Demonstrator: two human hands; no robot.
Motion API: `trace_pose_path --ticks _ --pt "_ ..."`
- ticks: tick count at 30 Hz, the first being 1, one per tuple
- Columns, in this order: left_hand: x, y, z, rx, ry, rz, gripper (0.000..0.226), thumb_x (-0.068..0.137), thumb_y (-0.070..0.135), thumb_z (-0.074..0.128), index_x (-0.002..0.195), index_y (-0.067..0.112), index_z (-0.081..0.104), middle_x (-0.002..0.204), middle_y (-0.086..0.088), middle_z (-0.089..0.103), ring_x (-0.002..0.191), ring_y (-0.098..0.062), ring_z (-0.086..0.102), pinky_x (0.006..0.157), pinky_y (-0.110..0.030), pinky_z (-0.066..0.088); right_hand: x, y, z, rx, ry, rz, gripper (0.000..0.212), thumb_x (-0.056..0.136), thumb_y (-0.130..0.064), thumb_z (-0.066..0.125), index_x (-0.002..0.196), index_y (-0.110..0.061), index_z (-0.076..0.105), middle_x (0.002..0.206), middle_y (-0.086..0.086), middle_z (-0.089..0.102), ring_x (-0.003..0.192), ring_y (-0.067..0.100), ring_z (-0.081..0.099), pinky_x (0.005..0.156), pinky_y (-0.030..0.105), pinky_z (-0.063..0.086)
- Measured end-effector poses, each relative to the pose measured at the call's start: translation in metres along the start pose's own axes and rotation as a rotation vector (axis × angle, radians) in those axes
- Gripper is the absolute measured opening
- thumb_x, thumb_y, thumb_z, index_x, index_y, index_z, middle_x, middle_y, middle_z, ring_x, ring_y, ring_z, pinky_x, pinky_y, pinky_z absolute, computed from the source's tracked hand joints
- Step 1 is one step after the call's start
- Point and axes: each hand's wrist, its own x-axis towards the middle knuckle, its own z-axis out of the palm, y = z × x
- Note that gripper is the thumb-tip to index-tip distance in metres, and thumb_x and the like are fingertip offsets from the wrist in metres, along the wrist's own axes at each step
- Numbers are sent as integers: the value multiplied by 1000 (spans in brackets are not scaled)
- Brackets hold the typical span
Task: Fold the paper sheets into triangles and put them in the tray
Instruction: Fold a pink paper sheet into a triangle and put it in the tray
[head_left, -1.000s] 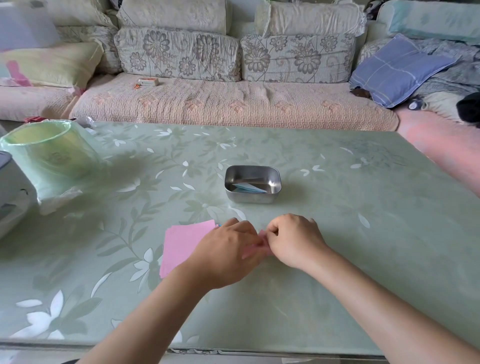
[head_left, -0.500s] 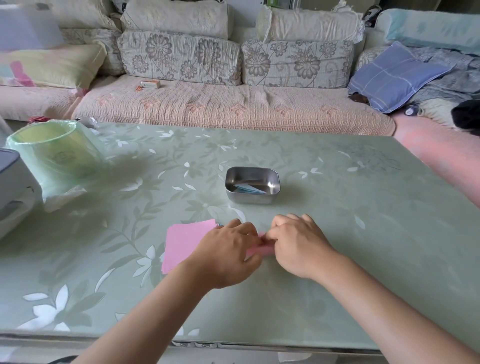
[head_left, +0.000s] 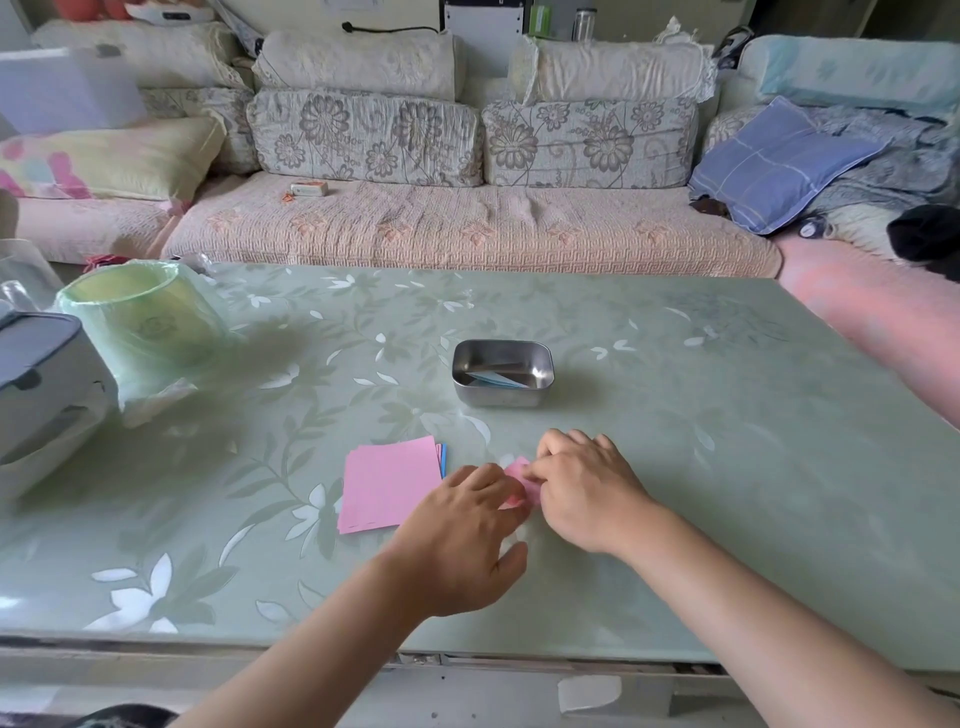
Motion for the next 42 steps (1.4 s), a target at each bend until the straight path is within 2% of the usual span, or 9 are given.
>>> trace_pose_path --ticks 3,7,11,13,16,23,31,37,42 --pt "-1 5 3 -50 -33 -40 51 95 50 36 128 19 59 128 6 55 118 -16 45 103 -28 35 -4 -3 1 -47 13 -17 38 97 -23 39 120 -34 66 109 -6 46 107 21 45 84 35 26" --pt "-1 7 5 -123 -73 -90 54 96 56 37 137 23 50 132 8 49 120 -15 44 94 -32 45 -11 -5 3 -111 34 -54 38 93 -24 38 121 -28 62 123 -3 47 116 23 43 93 37 29" --pt "-2 7 7 -171 -53 -105 54 96 57 39 140 27 48 135 11 46 123 -12 42 92 -35 48 -23 -2 4 -144 36 -131 51 86 -25 30 125 -24 63 142 -3 43 129 21 36 103 35 26" --pt "-3 6 9 -171 -53 -104 55 96 59 37 142 29 47 136 11 45 124 -11 40 96 -33 46 -30 0 3 -139 32 -165 57 82 -23 27 123 -22 67 139 -4 47 128 20 37 104 34 25" --pt "-4 7 11 -177 -46 -97 54 97 60 37 143 34 45 133 11 45 125 -10 40 96 -32 46 -37 4 4 -160 39 -193 51 84 -21 31 117 -22 69 132 -8 55 122 19 42 104 34 26" --pt "-3 11 10 -190 -39 -124 51 99 55 38 145 34 42 133 12 45 126 -9 39 96 -32 47 -47 4 8 -136 45 -162 52 84 -21 33 125 -24 65 131 -11 54 122 17 45 103 33 29" --pt "-10 7 4 -83 -30 -225 44 100 49 39 122 20 63 128 9 53 120 -10 44 89 -30 47 -51 2 12 -121 70 -123 46 84 -19 40 122 -20 66 131 -9 55 119 18 49 97 33 32" --pt "-20 1 0 -56 -46 -321 46 101 49 36 120 18 65 125 8 53 118 -11 45 88 -30 47 -50 2 14 -114 86 -110 43 84 -16 43 117 -20 69 125 -8 58 114 20 52 92 34 34" --pt "-27 -4 -1 -39 -62 -355 47 101 49 35 118 16 64 123 9 54 116 -13 45 90 -34 48 -49 2 14 -112 82 -91 45 86 -16 41 121 -24 68 129 -11 55 117 18 50 95 33 33"
